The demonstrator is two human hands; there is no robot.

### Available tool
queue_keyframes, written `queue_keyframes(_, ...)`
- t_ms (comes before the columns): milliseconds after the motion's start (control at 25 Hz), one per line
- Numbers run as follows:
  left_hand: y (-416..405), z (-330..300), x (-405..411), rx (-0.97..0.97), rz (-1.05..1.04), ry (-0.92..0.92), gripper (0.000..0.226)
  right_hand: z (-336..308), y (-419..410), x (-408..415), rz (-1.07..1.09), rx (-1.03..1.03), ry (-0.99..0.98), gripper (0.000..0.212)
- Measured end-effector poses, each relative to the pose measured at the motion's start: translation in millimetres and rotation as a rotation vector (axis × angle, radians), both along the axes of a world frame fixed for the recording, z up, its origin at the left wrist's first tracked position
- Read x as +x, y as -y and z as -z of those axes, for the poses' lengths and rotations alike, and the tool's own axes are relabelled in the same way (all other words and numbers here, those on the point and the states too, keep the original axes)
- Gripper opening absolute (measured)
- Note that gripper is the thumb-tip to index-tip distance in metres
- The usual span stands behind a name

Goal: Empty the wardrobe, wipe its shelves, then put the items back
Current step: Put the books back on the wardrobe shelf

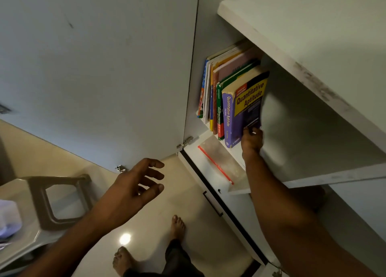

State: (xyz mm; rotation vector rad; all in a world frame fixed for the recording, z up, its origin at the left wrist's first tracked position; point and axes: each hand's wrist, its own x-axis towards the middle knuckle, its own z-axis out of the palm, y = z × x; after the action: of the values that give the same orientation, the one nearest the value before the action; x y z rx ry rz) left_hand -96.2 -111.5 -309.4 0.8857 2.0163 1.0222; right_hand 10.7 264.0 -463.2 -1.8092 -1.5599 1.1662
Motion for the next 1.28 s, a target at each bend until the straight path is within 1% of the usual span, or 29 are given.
queue_keyframes(80, 14, -1, 3, 0.019, -0.029, 0.014, 0.039, -13, 22, 1, 0.031, 0.111, 0.005, 0.028)
queue_keyframes(160, 36, -4, 5, 0.032, -0.063, 0.020, 0.038, -27, 70, -5, -0.040, 0.192, -0.072, 0.023)
queue_keyframes(200, 50, -5, 5, 0.041, -0.086, 0.022, 0.038, -31, 98, -9, -0.119, 0.197, -0.125, 0.019)
queue_keyframes(280, 86, -9, 5, 0.063, -0.140, 0.016, 0.033, -29, 161, -21, -0.303, 0.115, -0.193, 0.007)
queue_keyframes(320, 107, -10, 5, 0.080, -0.176, 0.018, 0.029, -30, 195, -28, -0.396, 0.075, -0.205, 0.005)
queue_keyframes(440, 194, -11, 5, 0.146, -0.338, 0.013, 0.018, -38, 310, -53, -0.713, -0.052, -0.207, 0.011)
queue_keyframes(480, 228, -12, 7, 0.160, -0.399, 0.013, 0.018, -42, 352, -59, -0.828, -0.088, -0.201, 0.010)
queue_keyframes(560, 301, -14, 14, 0.177, -0.532, 0.025, 0.029, -46, 433, -70, -1.023, -0.171, -0.186, 0.009)
queue_keyframes(600, 340, -13, 18, 0.189, -0.606, 0.019, 0.034, -48, 474, -78, -1.117, -0.210, -0.174, 0.009)
queue_keyframes(720, 449, -5, 38, 0.199, -0.843, 0.013, 0.033, -48, 586, -99, -1.444, -0.299, -0.076, 0.006)
queue_keyframes(800, 517, -2, 55, 0.215, -1.047, 0.022, 0.035, -51, 664, -111, -1.671, -0.365, 0.002, 0.006)
queue_keyframes(840, 543, -2, 62, 0.221, -1.137, 0.030, 0.035, -54, 697, -115, -1.747, -0.400, 0.039, 0.006)
queue_keyframes(920, 588, 0, 73, 0.222, -1.297, 0.037, 0.027, -60, 756, -126, -1.874, -0.441, 0.103, 0.007)
queue_keyframes(1040, 642, 6, 87, 0.213, -1.477, 0.059, 0.011, -57, 832, -144, -2.081, -0.437, 0.195, 0.008)
queue_keyframes(1160, 685, 7, 93, 0.224, -1.603, 0.081, 0.009, -40, 906, -177, -2.175, -0.451, 0.264, 0.009)
queue_keyframes(1280, 731, 8, 87, 0.204, -1.748, 0.096, 0.010, -2, 987, -219, -2.128, -0.564, 0.359, 0.008)
